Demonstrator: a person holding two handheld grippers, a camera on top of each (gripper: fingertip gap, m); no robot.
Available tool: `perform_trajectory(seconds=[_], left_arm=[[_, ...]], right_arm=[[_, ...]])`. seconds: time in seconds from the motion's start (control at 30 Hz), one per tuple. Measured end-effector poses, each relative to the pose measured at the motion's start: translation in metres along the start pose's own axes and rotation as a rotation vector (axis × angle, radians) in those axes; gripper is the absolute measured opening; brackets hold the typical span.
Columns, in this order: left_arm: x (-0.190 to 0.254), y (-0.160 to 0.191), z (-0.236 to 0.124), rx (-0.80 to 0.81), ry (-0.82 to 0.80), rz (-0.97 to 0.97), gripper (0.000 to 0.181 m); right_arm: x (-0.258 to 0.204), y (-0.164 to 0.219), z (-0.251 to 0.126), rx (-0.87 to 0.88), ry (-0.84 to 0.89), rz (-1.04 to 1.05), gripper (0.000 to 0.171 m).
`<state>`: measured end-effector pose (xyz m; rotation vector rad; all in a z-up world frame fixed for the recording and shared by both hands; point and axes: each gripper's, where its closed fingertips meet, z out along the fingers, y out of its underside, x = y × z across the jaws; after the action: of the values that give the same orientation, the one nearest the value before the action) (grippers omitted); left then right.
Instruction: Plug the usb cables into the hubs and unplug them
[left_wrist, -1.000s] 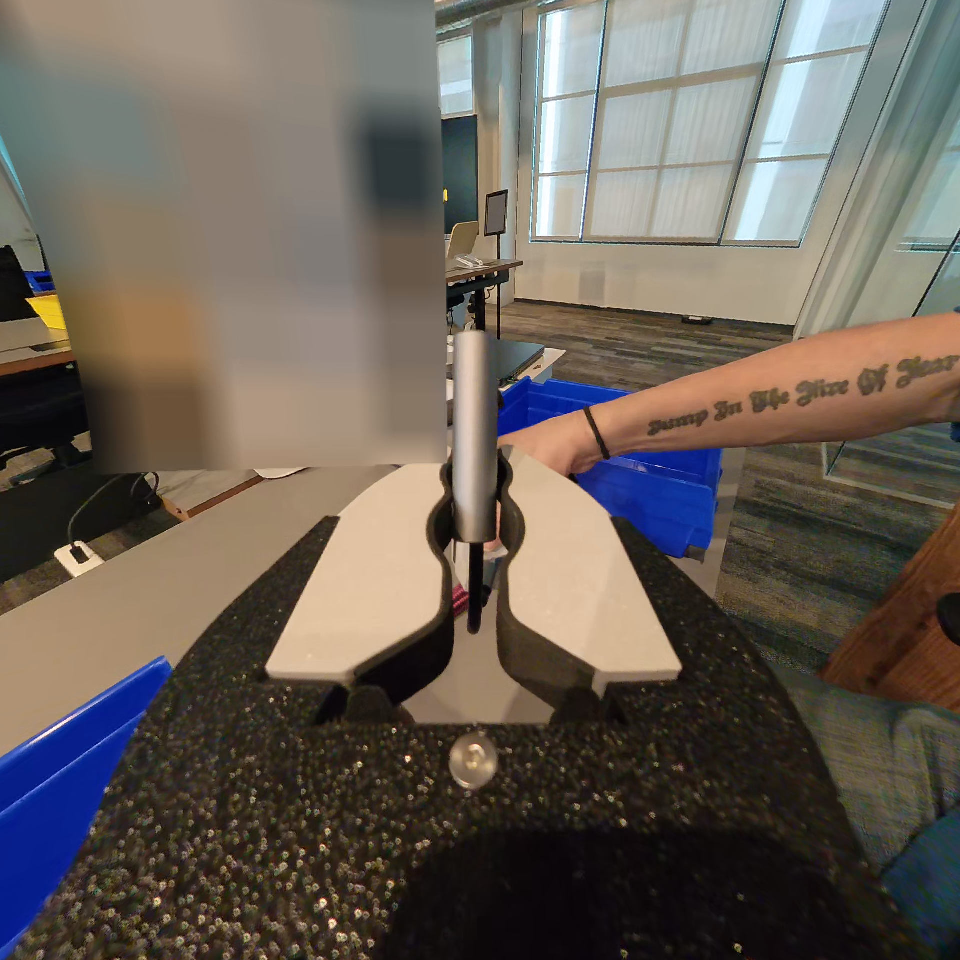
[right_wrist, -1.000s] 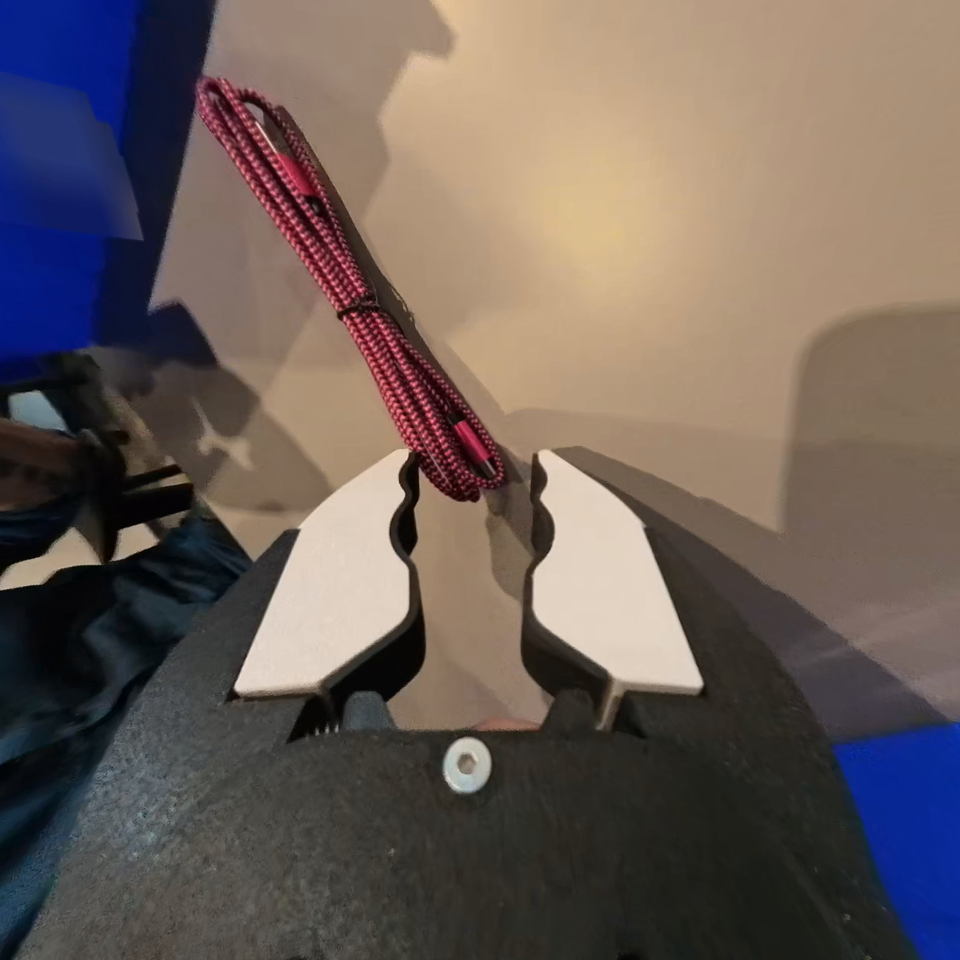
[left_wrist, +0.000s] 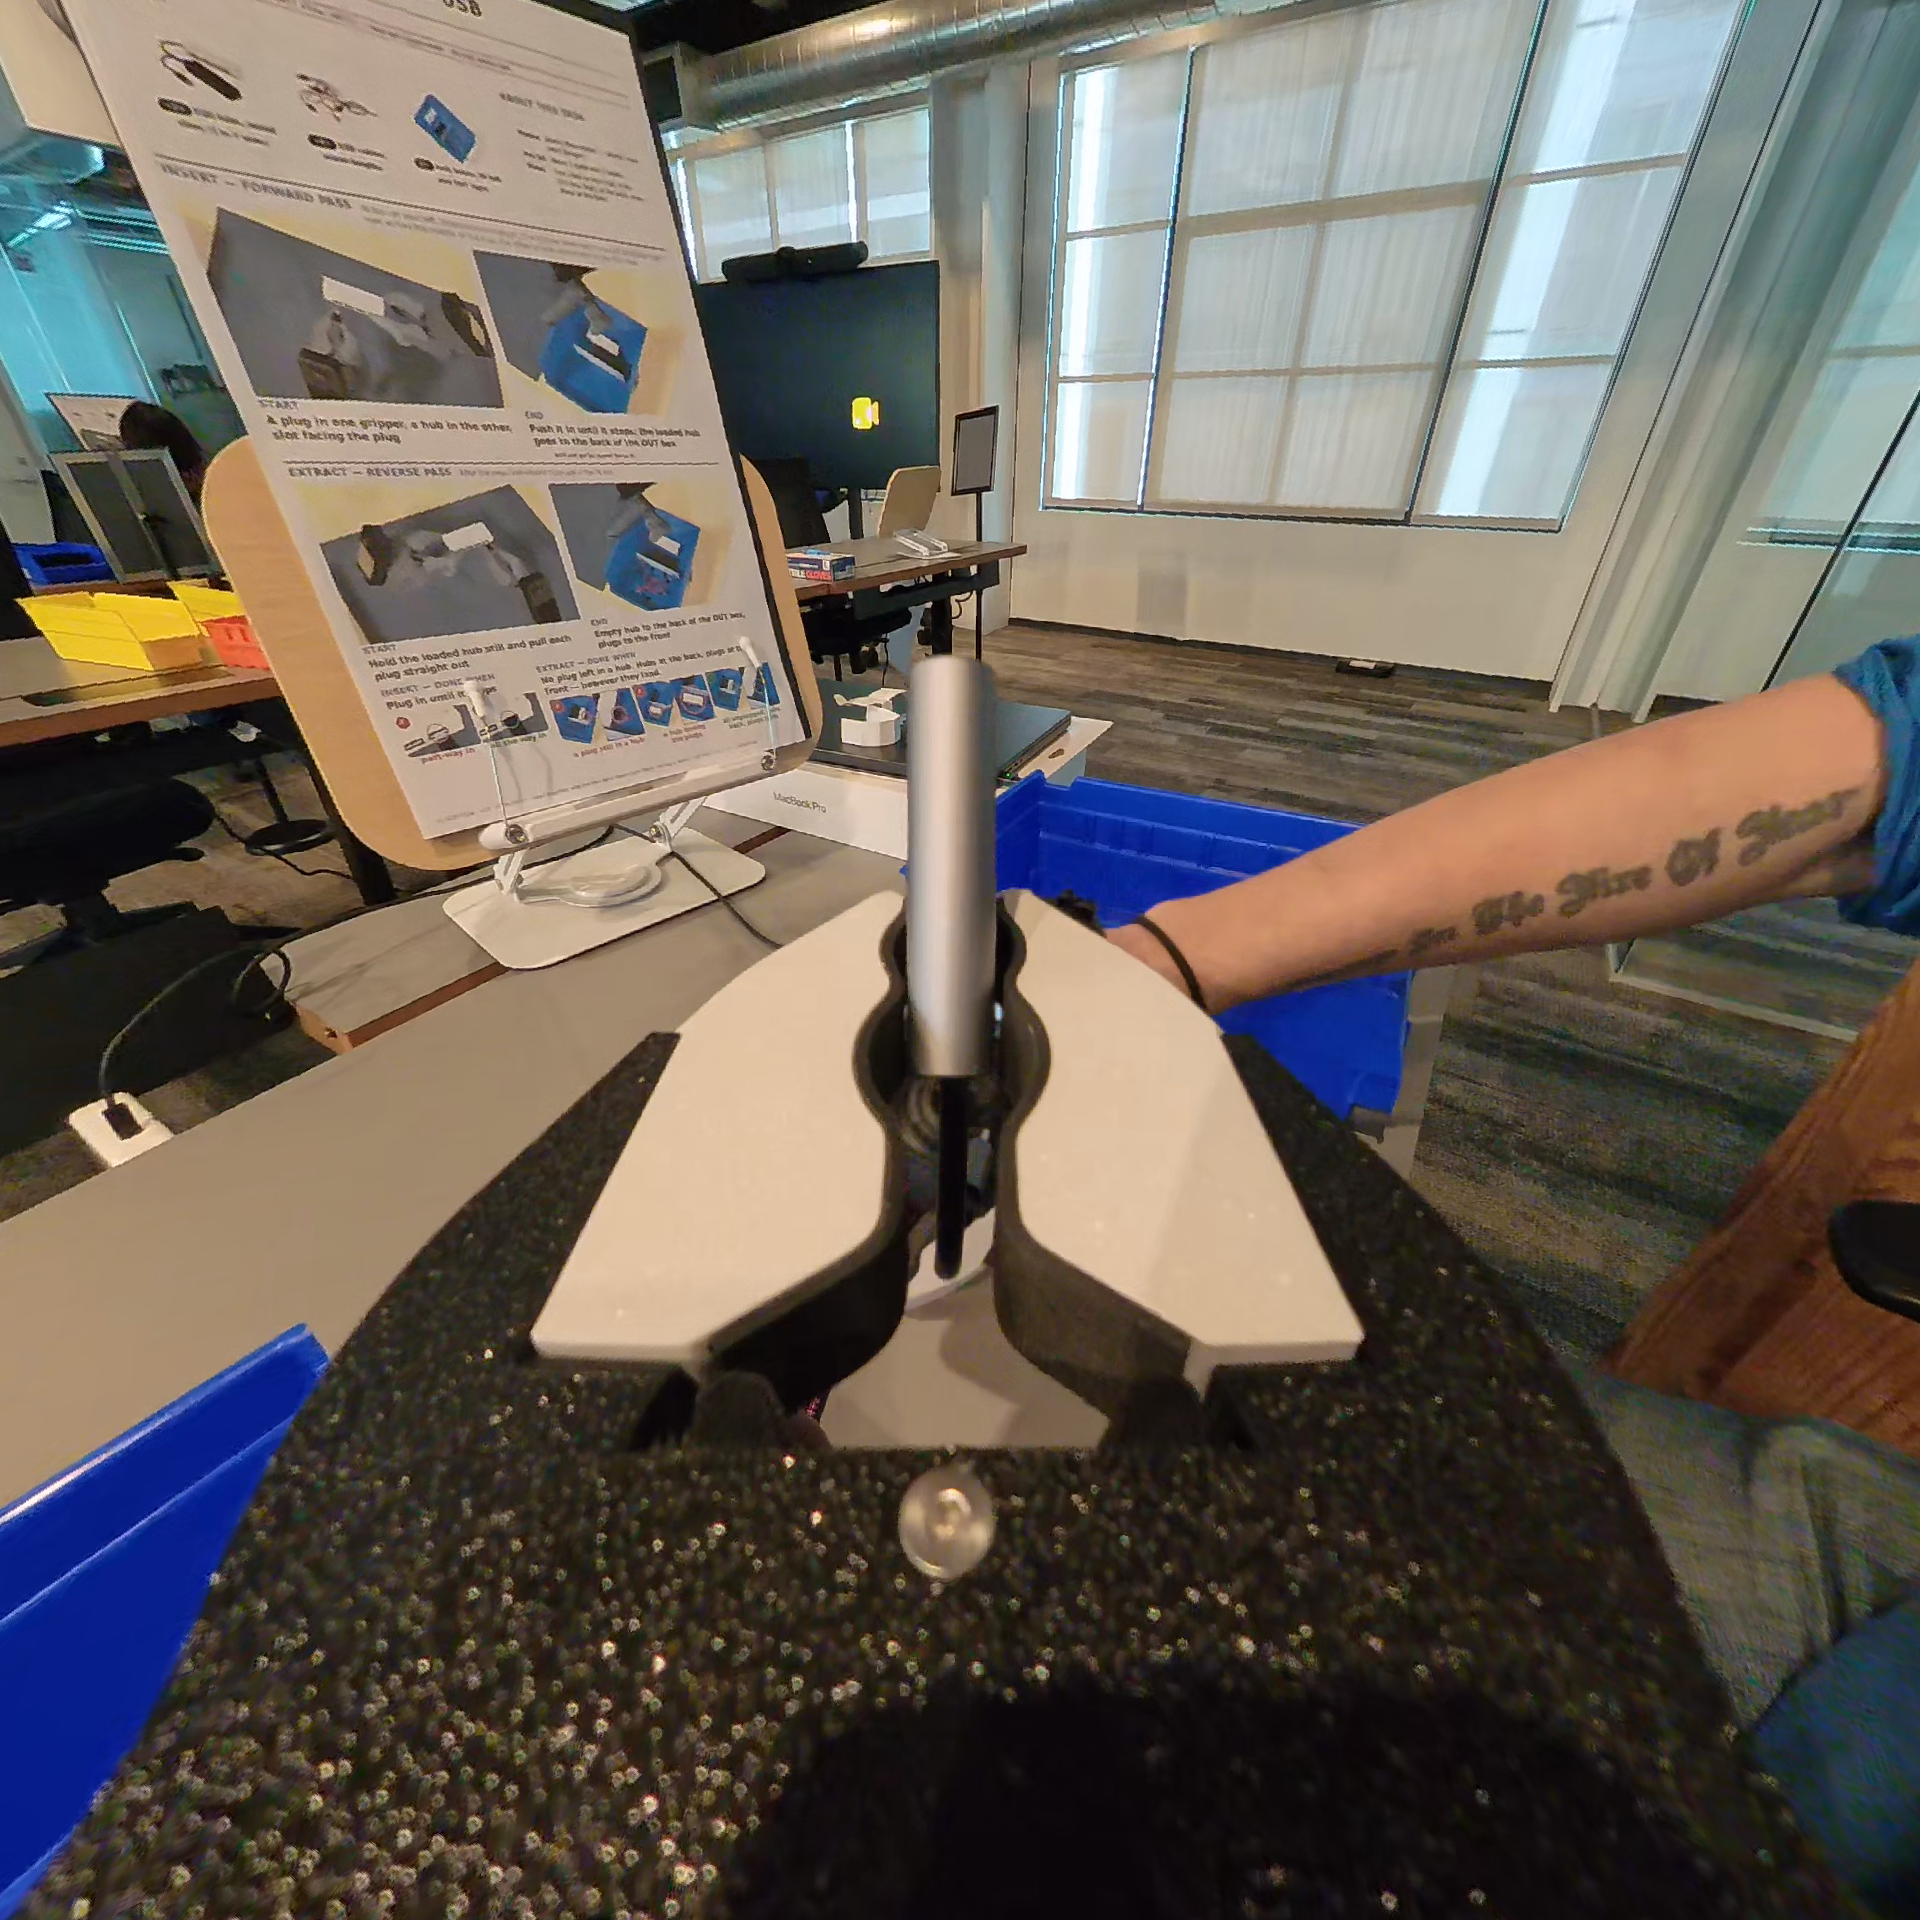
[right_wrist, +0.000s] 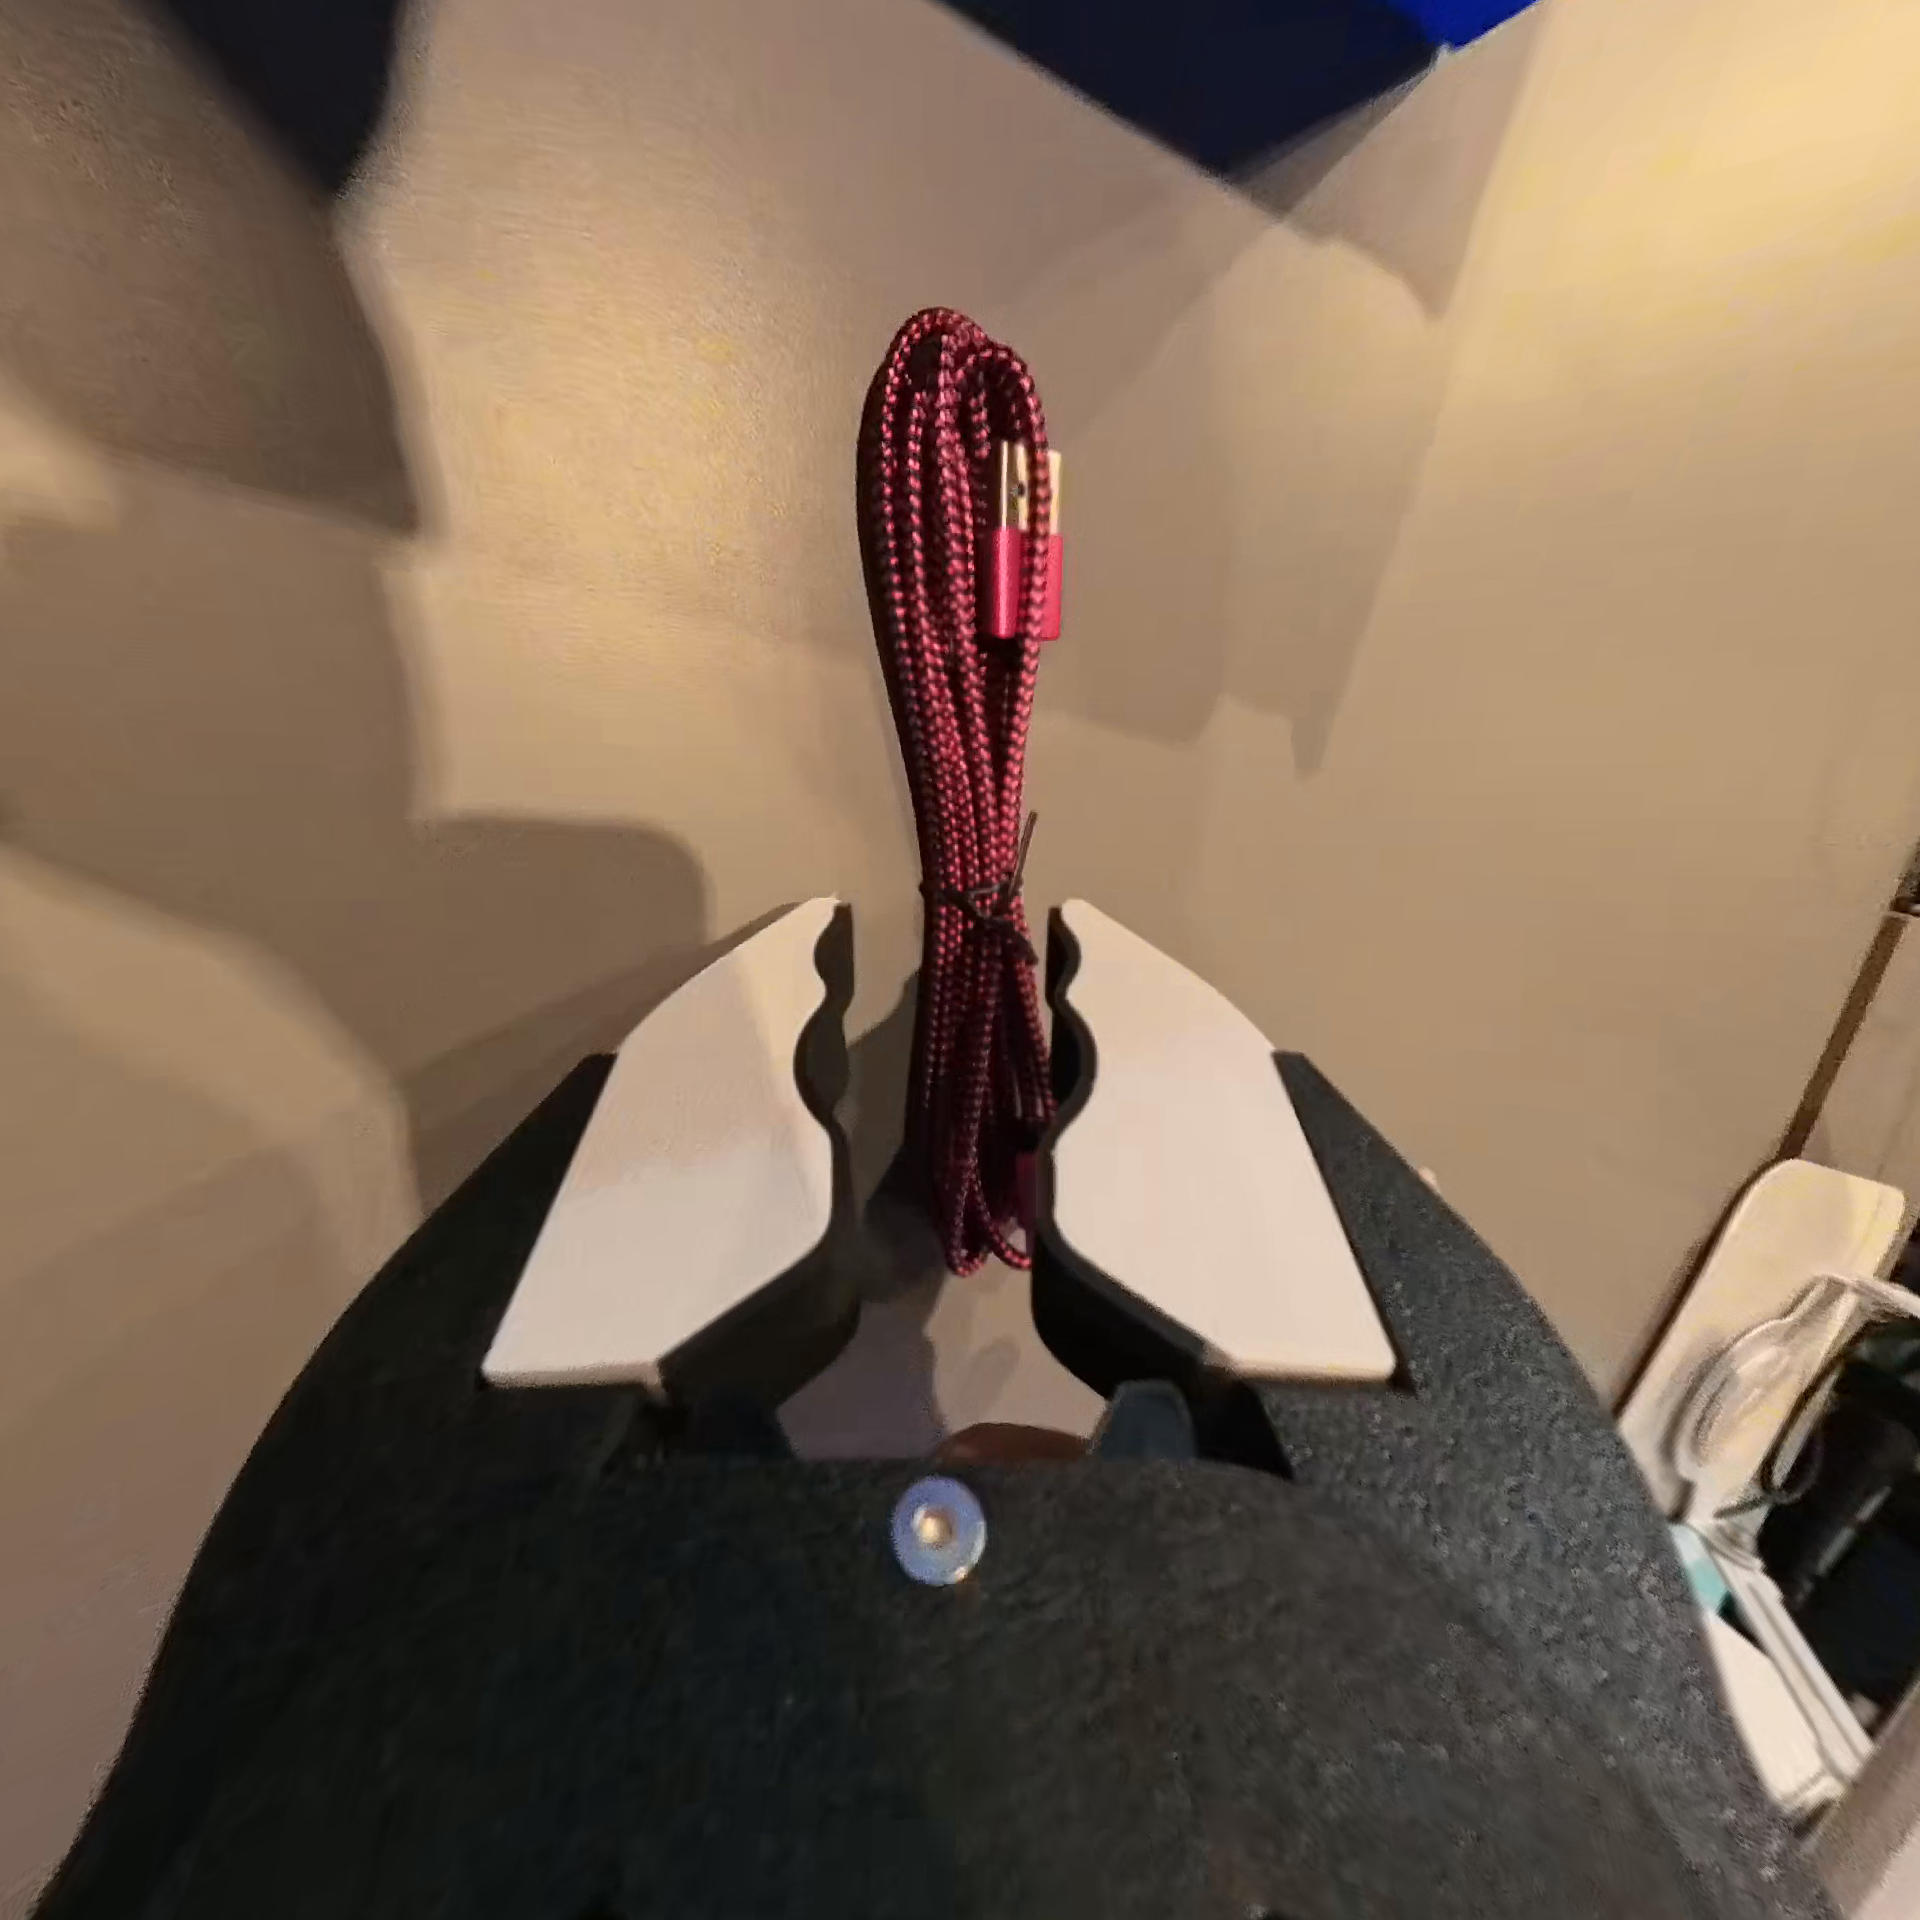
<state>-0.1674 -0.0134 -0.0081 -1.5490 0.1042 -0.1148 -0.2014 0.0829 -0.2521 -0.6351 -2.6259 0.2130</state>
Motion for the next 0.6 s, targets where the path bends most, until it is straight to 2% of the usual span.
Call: perform_trajectory(seconds=[0.07,0.23,0.27,0.4,0.5,0.53,0.6], left_arm=[[0.001,-0.001,-0.001,-0.001,-0.001,0.004,0.012],[0.001,-0.003,-0.001,0.004,-0.003,0.006,0.012],[0.001,-0.003,-0.002,0.005,-0.004,0.006,0.012],[0.000,-0.008,-0.006,0.019,-0.011,0.009,0.012],[-0.001,-0.011,-0.010,0.030,-0.014,0.008,0.012],[-0.002,-0.012,-0.010,0.033,-0.013,0.005,0.012],[-0.002,-0.012,-0.010,0.035,-0.009,-0.001,0.012]], right_arm=[[-0.001,-0.001,0.005,-0.003,-0.037,0.018,0.025],[-0.002,0.001,0.008,-0.017,-0.212,0.137,0.024],[-0.005,0.003,0.009,-0.027,-0.275,0.208,0.016],[-0.023,-0.009,-0.006,0.020,-0.635,0.626,0.013],[-0.030,-0.048,-0.042,0.219,-1.041,0.983,0.013],[-0.033,-0.048,-0.047,0.207,-1.104,1.038,0.014],[-0.040,-0.035,-0.038,0.125,-1.102,1.080,0.014]])
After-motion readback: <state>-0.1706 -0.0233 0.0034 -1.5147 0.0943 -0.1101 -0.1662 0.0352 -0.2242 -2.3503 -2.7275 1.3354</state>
